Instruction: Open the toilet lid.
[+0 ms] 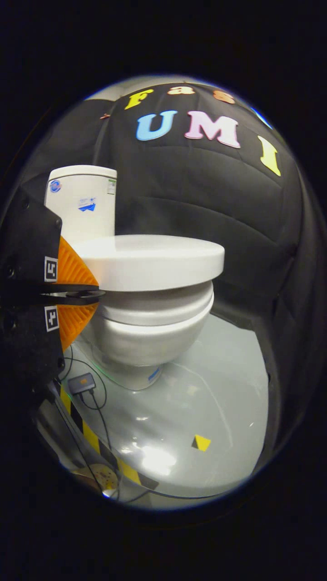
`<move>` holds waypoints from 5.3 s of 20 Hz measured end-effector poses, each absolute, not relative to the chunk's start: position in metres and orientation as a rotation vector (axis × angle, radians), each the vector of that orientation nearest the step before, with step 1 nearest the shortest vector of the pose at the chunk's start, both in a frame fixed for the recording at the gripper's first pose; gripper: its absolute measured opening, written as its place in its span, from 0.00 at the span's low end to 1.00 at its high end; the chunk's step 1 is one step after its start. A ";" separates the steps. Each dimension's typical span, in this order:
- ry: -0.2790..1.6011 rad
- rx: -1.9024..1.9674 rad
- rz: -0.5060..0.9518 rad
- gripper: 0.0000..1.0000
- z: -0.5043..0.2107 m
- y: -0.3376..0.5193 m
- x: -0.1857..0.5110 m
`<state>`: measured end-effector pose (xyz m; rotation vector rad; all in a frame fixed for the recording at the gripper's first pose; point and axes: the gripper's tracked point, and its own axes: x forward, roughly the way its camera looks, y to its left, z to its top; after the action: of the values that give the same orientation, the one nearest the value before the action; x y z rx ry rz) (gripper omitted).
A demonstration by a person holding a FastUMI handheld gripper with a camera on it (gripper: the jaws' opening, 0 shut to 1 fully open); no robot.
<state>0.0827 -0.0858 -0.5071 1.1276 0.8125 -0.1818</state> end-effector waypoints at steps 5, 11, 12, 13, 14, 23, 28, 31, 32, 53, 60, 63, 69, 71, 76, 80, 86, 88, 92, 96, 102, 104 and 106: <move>0.803 0.930 -0.163 0.05 -0.467 -0.078 0.093; 0.751 0.742 -0.118 0.05 -0.407 -0.048 0.110; 0.749 0.703 -0.112 0.05 -0.399 -0.042 0.110; 0.745 0.668 -0.105 0.05 -0.391 -0.036 0.111; 0.738 0.646 -0.100 0.04 -0.383 -0.030 0.113; 0.719 0.503 -0.090 0.05 -0.343 0.013 0.120; 0.690 0.356 -0.057 0.05 -0.318 0.045 0.126; 0.665 0.281 -0.035 0.05 -0.306 0.067 0.128; 0.653 0.258 -0.032 0.05 -0.300 0.073 0.129; 0.556 -0.142 0.099 0.05 -0.275 0.202 0.137; 0.549 -0.162 0.146 0.05 -0.280 0.227 0.137; 0.547 -0.173 0.158 0.05 -0.282 0.237 0.137; 0.548 -0.186 0.191 0.06 -0.284 0.253 0.137; 0.547 -0.183 0.197 0.06 -0.285 0.258 0.137; 0.564 -0.168 0.256 0.18 -0.292 0.275 0.133; 0.571 -0.144 0.270 0.49 -0.289 0.278 0.131; 0.513 -0.129 0.277 0.77 -0.263 0.279 0.129; 0.489 -0.128 0.290 0.99 -0.253 0.278 0.126; 0.428 -0.119 0.298 0.99 -0.223 0.275 0.118; 0.359 -0.105 0.307 0.98 -0.180 0.272 0.111; 0.226 -0.112 0.276 0.98 -0.105 0.241 0.099; 0.192 -0.118 0.247 0.98 -0.083 0.224 0.094; 0.159 -0.115 0.222 0.98 -0.061 0.207 0.087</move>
<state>0.0874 0.2074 -0.0611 -0.1148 0.1592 0.2216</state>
